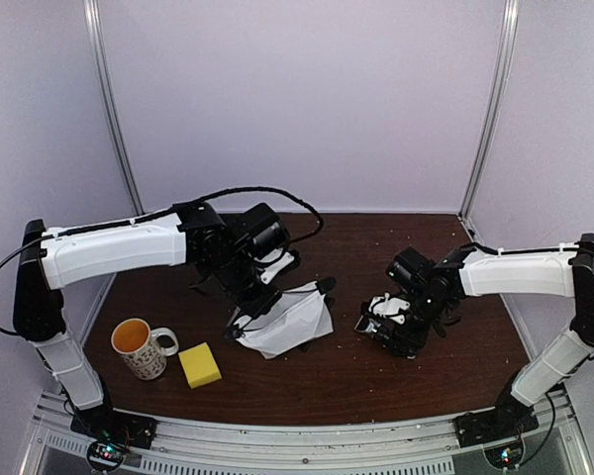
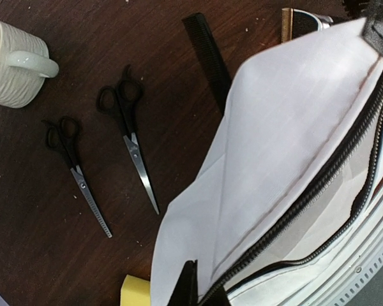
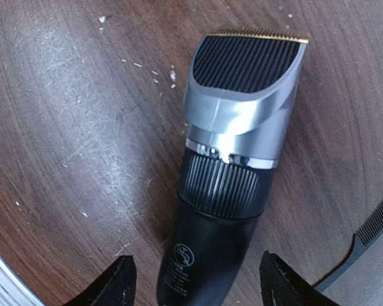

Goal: Sort the hair-cutting tools
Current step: Pick up the electric hair clipper from the center of the board.

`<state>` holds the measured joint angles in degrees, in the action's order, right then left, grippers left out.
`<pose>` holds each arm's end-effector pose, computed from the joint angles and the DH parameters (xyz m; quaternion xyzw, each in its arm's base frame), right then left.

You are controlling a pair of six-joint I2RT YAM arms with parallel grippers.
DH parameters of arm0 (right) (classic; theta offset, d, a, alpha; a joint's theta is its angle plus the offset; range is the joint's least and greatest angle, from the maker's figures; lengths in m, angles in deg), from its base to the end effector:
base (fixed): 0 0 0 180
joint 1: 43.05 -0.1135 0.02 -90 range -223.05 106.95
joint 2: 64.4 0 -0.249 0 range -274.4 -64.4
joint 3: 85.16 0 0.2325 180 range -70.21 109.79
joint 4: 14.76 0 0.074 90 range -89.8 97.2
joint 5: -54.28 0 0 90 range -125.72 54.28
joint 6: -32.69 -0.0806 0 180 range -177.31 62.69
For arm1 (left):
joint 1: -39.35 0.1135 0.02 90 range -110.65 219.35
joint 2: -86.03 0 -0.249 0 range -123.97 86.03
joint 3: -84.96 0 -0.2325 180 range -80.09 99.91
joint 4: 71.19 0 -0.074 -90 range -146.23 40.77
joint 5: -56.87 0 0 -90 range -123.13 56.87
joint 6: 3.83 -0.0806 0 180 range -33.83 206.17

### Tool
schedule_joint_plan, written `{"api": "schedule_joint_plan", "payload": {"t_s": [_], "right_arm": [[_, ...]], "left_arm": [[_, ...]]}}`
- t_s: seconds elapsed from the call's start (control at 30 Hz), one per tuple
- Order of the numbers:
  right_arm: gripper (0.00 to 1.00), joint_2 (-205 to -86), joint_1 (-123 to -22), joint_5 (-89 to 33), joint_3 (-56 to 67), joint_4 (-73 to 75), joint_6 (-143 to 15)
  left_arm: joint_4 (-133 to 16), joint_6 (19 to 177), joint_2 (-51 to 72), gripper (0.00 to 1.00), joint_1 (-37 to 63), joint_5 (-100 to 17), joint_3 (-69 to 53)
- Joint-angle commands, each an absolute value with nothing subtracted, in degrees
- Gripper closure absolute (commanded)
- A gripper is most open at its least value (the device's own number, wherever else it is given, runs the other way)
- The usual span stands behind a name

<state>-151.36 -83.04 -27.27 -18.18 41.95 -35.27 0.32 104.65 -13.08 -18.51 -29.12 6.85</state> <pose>0.1921 0.1766 0.1331 -0.5177 0.8445 0.0903 0.1027 0.1897 -0.2914 0.2268 0.3249 0.9270 -0.0869 0.1663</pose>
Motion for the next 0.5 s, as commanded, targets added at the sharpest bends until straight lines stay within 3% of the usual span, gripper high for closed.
{"api": "schedule_joint_plan", "payload": {"t_s": [0.0,0.3,0.47], "right_arm": [[0.33,-155.0,-84.4,-30.4,-16.4,40.6,-37.5],[0.37,-156.1,-84.4,-33.4,-16.8,41.9,-38.0],[0.59,-154.8,-84.4,-33.0,-18.4,41.2,-36.7]], "left_arm": [[1.2,106.7,-12.5,1.0,-18.2,-29.1,8.2],[1.2,105.8,-12.5,1.0,-18.2,-27.4,7.6],[1.2,104.4,-13.1,1.0,-18.0,-27.4,7.8]]}}
